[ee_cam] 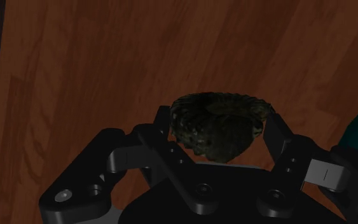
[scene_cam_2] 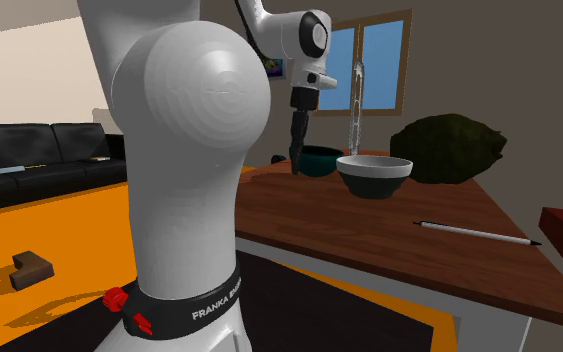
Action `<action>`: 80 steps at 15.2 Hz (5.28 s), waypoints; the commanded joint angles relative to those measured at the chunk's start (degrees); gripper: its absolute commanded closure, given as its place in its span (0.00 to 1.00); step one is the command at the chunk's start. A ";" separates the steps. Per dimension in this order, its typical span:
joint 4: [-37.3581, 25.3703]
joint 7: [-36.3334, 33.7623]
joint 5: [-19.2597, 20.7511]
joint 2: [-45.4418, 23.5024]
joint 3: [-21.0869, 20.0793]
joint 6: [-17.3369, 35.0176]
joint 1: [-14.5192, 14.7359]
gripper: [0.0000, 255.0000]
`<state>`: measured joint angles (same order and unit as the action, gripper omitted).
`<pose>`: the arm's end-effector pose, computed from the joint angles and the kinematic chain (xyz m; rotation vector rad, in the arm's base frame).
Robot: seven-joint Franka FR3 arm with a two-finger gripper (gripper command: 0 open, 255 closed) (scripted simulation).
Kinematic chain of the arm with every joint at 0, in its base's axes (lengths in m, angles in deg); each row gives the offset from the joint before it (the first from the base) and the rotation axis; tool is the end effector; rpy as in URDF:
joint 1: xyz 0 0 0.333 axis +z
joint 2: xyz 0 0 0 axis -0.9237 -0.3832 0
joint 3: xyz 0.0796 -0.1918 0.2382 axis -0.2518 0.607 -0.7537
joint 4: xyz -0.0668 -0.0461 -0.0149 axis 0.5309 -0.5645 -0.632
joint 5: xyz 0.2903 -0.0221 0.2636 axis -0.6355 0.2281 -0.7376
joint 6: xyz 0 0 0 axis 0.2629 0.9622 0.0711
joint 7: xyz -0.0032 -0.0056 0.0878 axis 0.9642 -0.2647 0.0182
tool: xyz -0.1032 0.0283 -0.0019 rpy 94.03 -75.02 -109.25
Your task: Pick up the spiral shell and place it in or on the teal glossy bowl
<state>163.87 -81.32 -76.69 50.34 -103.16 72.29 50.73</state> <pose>0.4646 0.1157 0.3932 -2.6072 1.6825 0.2296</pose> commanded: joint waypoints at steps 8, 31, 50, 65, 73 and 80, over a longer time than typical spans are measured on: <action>-4.35 0.04 -0.53 3.17 0.93 -7.35 -0.08 1.00; 2.77 8.80 -5.64 -13.73 6.33 8.59 -4.66 0.00; 2.41 8.67 -5.83 -12.46 6.34 7.00 -4.76 1.00; -1.93 7.33 -6.59 -4.60 6.94 -4.90 -5.30 1.00; -5.34 6.39 -6.65 -1.63 7.48 -11.13 -5.53 1.00; -8.93 5.46 -6.59 0.26 7.98 -16.49 -5.73 1.00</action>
<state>155.66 -75.62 -83.32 50.51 -95.20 56.60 45.00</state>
